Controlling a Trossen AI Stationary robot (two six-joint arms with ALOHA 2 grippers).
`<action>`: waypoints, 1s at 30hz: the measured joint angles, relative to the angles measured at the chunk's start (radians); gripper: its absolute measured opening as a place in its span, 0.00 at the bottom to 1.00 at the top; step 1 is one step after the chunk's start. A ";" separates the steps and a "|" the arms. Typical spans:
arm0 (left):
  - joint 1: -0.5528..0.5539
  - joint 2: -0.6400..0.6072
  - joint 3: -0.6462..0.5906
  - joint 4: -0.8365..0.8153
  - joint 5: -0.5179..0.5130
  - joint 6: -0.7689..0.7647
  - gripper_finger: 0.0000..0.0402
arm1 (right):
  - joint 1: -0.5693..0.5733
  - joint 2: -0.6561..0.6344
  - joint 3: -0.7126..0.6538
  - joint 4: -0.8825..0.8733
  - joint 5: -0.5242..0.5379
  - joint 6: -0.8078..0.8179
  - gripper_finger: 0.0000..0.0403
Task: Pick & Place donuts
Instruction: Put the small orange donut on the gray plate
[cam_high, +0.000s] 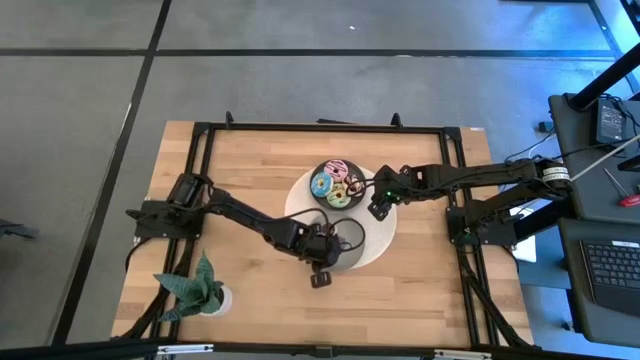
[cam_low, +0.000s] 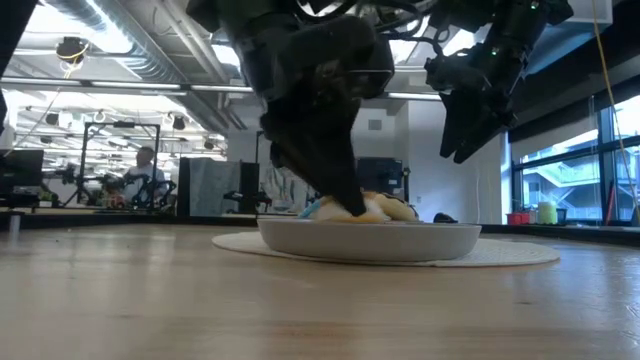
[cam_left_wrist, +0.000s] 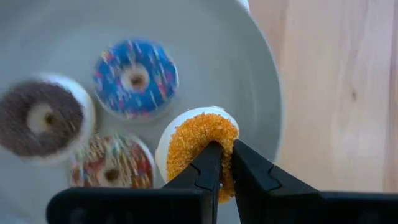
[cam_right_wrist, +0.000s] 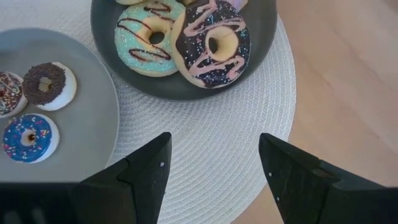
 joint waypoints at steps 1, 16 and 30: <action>0.000 0.001 0.001 0.011 -0.011 0.002 0.07 | 0.000 0.000 0.000 0.000 0.000 0.001 0.61; 0.000 0.032 -0.001 0.025 -0.031 -0.006 0.08 | 0.000 0.000 0.000 0.001 0.010 0.004 0.61; 0.000 0.031 0.001 0.036 -0.030 -0.021 0.11 | 0.000 0.000 0.000 0.000 0.010 0.004 0.61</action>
